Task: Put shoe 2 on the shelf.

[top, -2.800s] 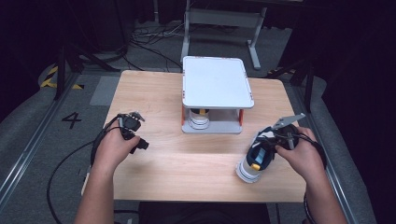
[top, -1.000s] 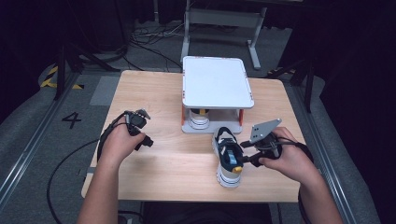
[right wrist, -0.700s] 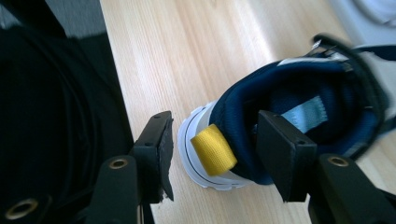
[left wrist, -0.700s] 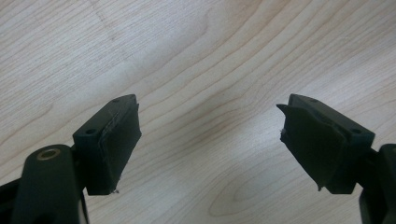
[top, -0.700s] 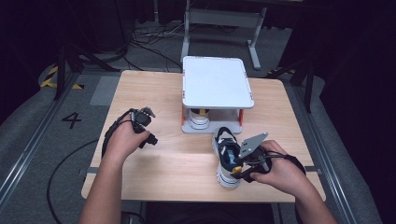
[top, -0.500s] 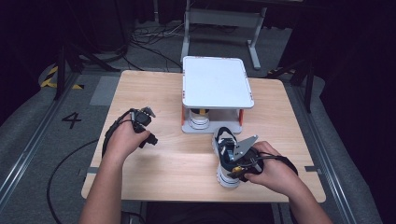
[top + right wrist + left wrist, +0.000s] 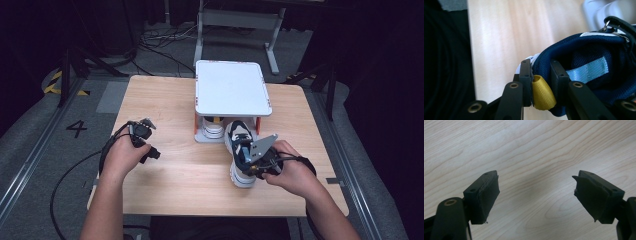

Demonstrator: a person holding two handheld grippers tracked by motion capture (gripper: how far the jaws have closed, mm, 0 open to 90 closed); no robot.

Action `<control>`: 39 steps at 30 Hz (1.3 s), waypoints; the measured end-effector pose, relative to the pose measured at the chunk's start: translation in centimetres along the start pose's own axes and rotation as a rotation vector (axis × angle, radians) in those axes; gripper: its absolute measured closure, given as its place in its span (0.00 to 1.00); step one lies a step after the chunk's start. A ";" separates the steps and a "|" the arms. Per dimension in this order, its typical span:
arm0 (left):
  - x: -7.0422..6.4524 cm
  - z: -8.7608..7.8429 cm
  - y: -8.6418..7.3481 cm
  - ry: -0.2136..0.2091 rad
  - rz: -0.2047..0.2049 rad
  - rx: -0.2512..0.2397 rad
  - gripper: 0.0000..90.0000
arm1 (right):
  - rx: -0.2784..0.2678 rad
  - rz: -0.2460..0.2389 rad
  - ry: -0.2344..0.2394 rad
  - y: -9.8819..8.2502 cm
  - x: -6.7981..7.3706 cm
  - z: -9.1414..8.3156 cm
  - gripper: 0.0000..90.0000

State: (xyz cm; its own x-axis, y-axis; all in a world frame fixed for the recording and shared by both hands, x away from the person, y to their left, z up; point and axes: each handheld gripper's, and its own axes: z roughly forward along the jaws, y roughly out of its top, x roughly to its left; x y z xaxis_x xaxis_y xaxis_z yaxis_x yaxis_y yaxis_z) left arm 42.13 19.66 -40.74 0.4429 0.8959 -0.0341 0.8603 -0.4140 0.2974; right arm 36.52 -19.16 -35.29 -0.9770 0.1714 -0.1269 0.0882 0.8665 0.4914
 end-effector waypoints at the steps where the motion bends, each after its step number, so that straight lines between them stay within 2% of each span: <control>1: 0.1 -0.1 -0.2 -0.001 -0.005 -0.002 0.22 | -0.003 0.006 -0.011 0.2 -0.5 -0.1 0.84; 5: 0.3 -0.3 -0.8 -0.002 -0.017 -0.002 0.22 | 0.010 0.024 -0.031 0.6 -3.2 0.3 0.83; 9: 0.5 -0.3 -1.0 -0.001 -0.023 0.001 0.22 | 0.031 0.005 -0.061 0.9 -6.0 1.4 0.83; 10: 0.5 -0.3 -1.1 -0.001 -0.027 0.001 0.22 | 0.031 0.005 -0.061 0.9 -6.0 1.4 0.83; 11: 0.6 -0.3 -1.1 -0.002 -0.027 -0.003 0.22 | 0.031 0.008 -0.064 1.0 -6.8 2.1 0.83; 13: 0.6 -0.3 -1.1 -0.006 -0.024 -0.002 0.22 | 0.031 0.001 -0.066 1.0 -7.5 3.0 0.83; 17: 0.6 -0.3 -1.0 -0.007 -0.023 0.000 0.22 | 0.028 -0.009 -0.075 1.0 -8.1 4.1 0.82; 18: 0.6 -0.3 -0.9 -0.008 -0.015 -0.003 0.22 | 0.038 -0.013 -0.082 1.0 -8.2 4.4 0.82; 19: 0.6 -0.3 -0.9 -0.009 -0.016 -0.007 0.22 | 0.051 -0.031 -0.119 0.8 -8.3 4.9 0.79; 20: 0.6 -0.3 -0.8 -0.008 -0.012 -0.006 0.22 | 0.037 -0.025 -0.130 0.8 -8.3 4.9 0.77; 21: 0.5 -0.3 -0.8 -0.007 -0.008 -0.002 0.22 | -0.006 -0.019 -0.155 0.6 -8.3 4.8 0.73; 22: 0.5 -0.3 -0.8 -0.007 -0.008 -0.002 0.22 | -0.006 -0.019 -0.155 0.6 -8.3 4.8 0.73; 23: 0.4 -0.2 -0.6 -0.013 0.002 -0.001 0.22 | -0.074 -0.039 -0.238 0.2 -8.2 4.2 0.62; 27: 0.0 -0.1 -0.3 -0.019 0.013 0.002 0.22 | -0.172 -0.004 -0.268 -0.6 -7.1 2.3 0.55; 29: -0.1 -0.1 -0.1 -0.018 0.016 0.001 0.22 | -0.205 0.036 -0.294 -1.1 -6.2 1.1 0.54; 30: -0.1 -0.1 0.0 -0.015 0.018 0.006 0.22 | -0.212 0.078 -0.298 -1.4 -5.7 0.6 0.53; 33: -0.3 0.0 0.2 -0.014 0.027 0.008 0.22 | -0.244 0.239 -0.298 -2.4 -4.4 -0.2 0.48; 35: -0.5 0.1 0.4 -0.017 0.031 0.009 0.22 | -0.272 0.388 -0.266 -3.3 -4.0 -0.1 0.48; 36: -0.5 0.1 0.4 -0.017 0.031 0.009 0.22 | -0.281 0.437 -0.256 -3.7 -3.9 0.1 0.48; 37: -0.7 0.1 0.6 -0.020 0.034 0.010 0.22 | -0.281 0.475 -0.258 -4.0 -3.9 0.4 0.47; 38: -0.7 0.1 0.6 -0.020 0.034 0.010 0.22 | -0.281 0.475 -0.258 -4.0 -3.9 0.4 0.47; 39: -0.8 0.1 0.7 -0.020 0.042 0.010 0.22 | -0.270 0.502 -0.266 -4.4 -3.9 0.9 0.46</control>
State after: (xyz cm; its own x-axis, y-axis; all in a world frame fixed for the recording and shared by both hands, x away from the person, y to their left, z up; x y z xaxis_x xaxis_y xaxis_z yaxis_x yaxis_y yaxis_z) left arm 42.39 18.70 -40.64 0.4832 0.8745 -0.0411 0.8436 -0.4525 0.2892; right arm 40.16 -23.20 -37.67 -0.7442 0.6677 -0.0172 0.4379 0.5071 0.7424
